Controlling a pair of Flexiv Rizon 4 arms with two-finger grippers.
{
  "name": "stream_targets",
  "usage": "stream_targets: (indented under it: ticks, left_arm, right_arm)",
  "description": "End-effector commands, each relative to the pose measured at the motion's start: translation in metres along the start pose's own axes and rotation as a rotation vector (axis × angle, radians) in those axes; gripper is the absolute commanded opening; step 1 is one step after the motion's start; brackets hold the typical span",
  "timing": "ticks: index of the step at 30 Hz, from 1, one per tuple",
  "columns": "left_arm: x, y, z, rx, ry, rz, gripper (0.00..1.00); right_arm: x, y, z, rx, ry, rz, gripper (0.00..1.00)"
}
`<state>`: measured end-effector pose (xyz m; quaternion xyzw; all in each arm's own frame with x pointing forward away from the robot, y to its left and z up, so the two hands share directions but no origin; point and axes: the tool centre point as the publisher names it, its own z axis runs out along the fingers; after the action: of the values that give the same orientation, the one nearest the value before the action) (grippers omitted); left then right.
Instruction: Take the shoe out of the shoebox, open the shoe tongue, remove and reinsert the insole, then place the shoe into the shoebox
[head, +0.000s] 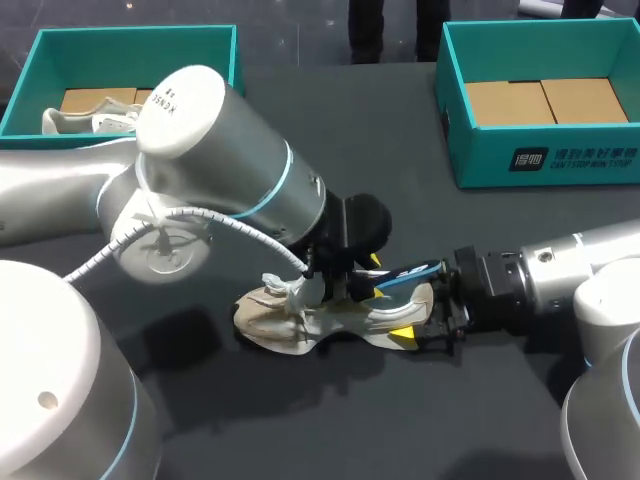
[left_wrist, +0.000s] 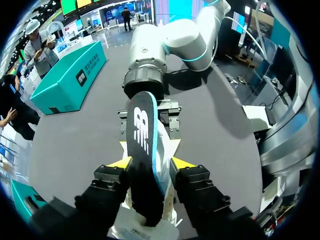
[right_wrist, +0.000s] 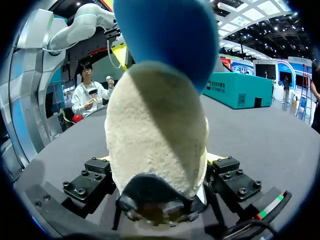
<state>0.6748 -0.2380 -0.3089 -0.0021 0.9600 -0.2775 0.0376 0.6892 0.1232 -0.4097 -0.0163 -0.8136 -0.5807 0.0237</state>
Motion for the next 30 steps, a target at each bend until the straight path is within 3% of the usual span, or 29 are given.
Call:
stream_targets:
  ticks: [1,12,19,30]
  left_arm:
    - [0.004,0.003,-0.001,0.017,-0.024,0.009,0.48]
    - [0.008,0.003,0.007,0.083,-0.091,0.012,0.5]
    - [0.014,-0.002,0.011,0.073,-0.19,0.005,0.49]
    - [0.002,-0.003,0.02,0.081,-0.226,-0.012,0.48]
  right_arm:
    - [0.001,-0.001,0.0,0.005,0.0,0.001,0.0]
    - [0.001,-0.001,0.0,0.005,0.0,0.001,0.0]
    - [0.001,-0.001,0.0,0.005,0.0,0.001,0.0]
    - [0.001,-0.001,0.0,0.005,0.0,0.001,0.0]
